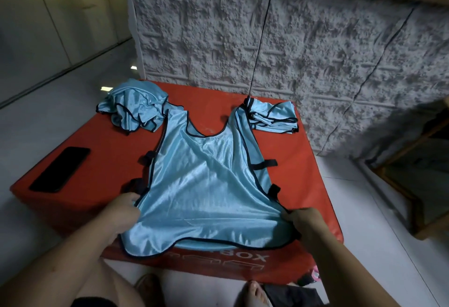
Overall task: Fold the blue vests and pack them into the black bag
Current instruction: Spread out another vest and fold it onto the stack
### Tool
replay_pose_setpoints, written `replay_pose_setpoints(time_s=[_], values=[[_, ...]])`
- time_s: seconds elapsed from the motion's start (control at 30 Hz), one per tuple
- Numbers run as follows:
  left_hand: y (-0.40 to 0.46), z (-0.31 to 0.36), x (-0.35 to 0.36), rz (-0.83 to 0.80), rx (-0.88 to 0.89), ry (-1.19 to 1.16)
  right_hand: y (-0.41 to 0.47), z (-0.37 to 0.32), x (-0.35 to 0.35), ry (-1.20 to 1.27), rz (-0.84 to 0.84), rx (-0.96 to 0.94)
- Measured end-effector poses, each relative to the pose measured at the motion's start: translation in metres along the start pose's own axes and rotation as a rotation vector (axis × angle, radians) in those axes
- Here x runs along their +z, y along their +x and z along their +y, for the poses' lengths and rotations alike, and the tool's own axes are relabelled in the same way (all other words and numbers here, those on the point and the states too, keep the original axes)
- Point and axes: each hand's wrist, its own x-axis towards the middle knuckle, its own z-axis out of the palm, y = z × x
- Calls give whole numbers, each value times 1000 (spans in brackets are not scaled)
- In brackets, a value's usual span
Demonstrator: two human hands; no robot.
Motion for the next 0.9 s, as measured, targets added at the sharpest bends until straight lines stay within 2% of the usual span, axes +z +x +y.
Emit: replay_pose_setpoints(time_s=[0.07,0.2,0.27,0.37,0.43,0.5,0.53,0.63,0.73,0.83,0.9], values=[[1,0,-1,30,-21,7,-2,-2,-1,-11,-6,64],[1,4,-1,25,-53,-41,0,-3,6,-21,-86,68],[1,7,0,-12,-74,-73,-2,-4,10,-62,-98,-3],[-5,16,2,-37,-101,-156,0,-7,12,-261,-108,-195],[-5,17,4,-56,-124,-243,-2,-8,10,-341,-120,-254],[-6,18,3,-50,-116,-324,1,-6,8,-269,-115,-237],[-7,19,3,-38,-92,-348,3,-5,8,-147,-142,-198],[-9,19,1,-44,-19,-423,3,-4,-2,167,-395,-62],[-5,15,-1,-96,22,-456,2,-9,-14,117,-621,-72],[-4,14,-3,-142,-34,-600,7,-7,-16,51,-613,-67],[-10,23,-6,-215,-84,-755,4,-8,-17,119,-565,-50]])
